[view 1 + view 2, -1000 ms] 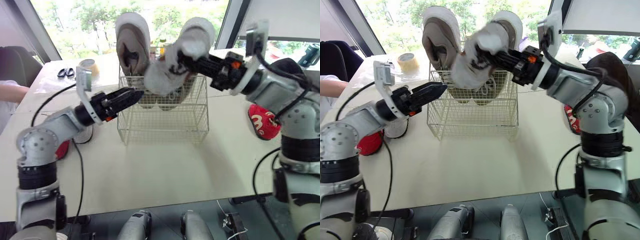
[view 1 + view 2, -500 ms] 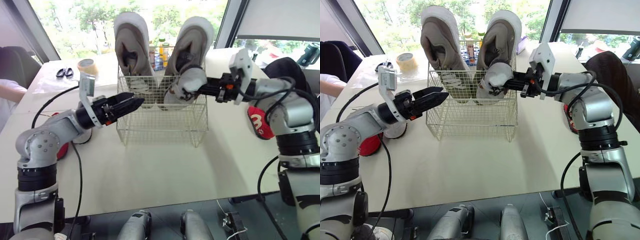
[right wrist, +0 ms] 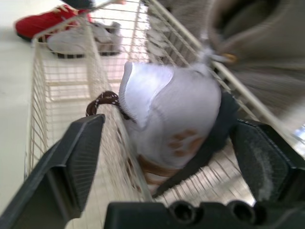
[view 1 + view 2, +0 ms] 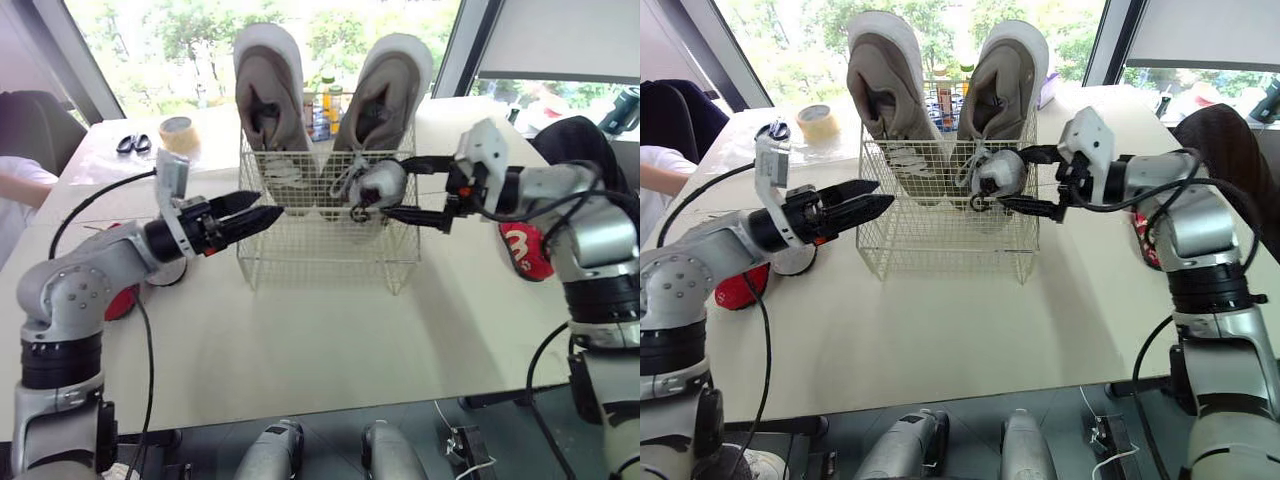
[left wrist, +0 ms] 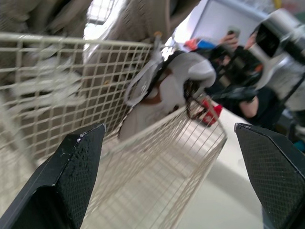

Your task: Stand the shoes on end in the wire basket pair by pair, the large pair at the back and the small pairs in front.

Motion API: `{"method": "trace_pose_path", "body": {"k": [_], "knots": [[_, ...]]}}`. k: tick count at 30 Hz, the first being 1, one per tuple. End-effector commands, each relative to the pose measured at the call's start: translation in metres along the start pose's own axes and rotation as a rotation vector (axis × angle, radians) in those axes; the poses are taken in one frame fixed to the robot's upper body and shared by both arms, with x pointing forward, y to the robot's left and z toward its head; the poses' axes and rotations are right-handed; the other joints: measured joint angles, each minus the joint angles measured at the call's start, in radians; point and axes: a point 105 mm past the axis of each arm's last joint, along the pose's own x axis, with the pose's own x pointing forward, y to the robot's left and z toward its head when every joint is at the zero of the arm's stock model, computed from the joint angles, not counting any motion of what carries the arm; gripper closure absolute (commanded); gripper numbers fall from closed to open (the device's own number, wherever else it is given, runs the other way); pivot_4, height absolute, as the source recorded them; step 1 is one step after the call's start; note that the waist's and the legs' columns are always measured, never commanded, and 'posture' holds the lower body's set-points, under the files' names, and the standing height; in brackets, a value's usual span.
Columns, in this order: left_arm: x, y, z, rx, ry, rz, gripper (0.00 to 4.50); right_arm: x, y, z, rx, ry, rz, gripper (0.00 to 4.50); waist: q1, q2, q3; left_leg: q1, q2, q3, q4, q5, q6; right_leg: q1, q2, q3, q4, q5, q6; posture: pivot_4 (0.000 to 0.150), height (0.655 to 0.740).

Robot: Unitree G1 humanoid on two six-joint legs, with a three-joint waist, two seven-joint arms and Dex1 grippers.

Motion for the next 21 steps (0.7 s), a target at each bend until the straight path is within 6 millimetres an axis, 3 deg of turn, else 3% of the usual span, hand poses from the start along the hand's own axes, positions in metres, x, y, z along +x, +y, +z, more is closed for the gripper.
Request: {"method": "trace_pose_path", "body": {"k": [1,3,7,10,16,21], "knots": [[-0.017,0.003,0.016,0.081,-0.032,0.079,0.0,-0.028,-0.008,0.035,-0.092,-0.049,-0.085,0.05,-0.001,0.0,0.0,0.0,0.0,0.0,0.0,0.0,0.0,0.0,0.0,0.0,0.0,0.0,0.0,0.15,0.74],[-0.023,0.01,0.02,0.102,-0.04,0.142,0.0,-0.036,-0.008,0.044,-0.102,-0.06,-0.105,0.05,-0.001,0.0,0.0,0.0,0.0,0.0,0.0,0.0,0.0,0.0,0.0,0.0,0.0,0.0,0.0,0.15,0.74],[-0.036,0.065,0.022,0.206,0.007,0.529,0.0,-0.043,0.006,0.079,-0.132,-0.128,-0.06,0.05,0.001,0.0,0.0,0.0,0.0,0.0,0.0,-0.001,0.001,0.0,0.0,0.0,0.0,0.0,0.0,0.15,0.74],[-0.049,0.096,0.022,0.18,0.028,0.754,0.0,-0.039,0.025,0.095,-0.133,-0.17,0.036,0.05,0.001,0.0,0.0,0.0,0.0,0.0,0.0,-0.002,0.004,0.0,0.0,0.0,0.0,0.001,-0.001,0.15,0.74],[-0.064,0.12,-0.002,0.108,0.171,0.962,0.0,-0.034,0.033,0.101,-0.134,-0.182,0.079,0.05,0.001,0.0,0.0,-0.001,0.0,0.0,0.001,-0.002,0.003,0.0,0.0,0.0,0.0,0.001,-0.001,0.15,0.74],[-0.073,0.129,-0.021,0.027,0.208,1.013,0.0,-0.034,0.035,0.102,-0.131,-0.184,0.078,0.05,0.002,0.0,0.0,-0.001,0.0,0.0,0.001,-0.002,0.003,-0.001,0.0,-0.001,0.001,0.001,-0.001,0.15,0.74]]}}
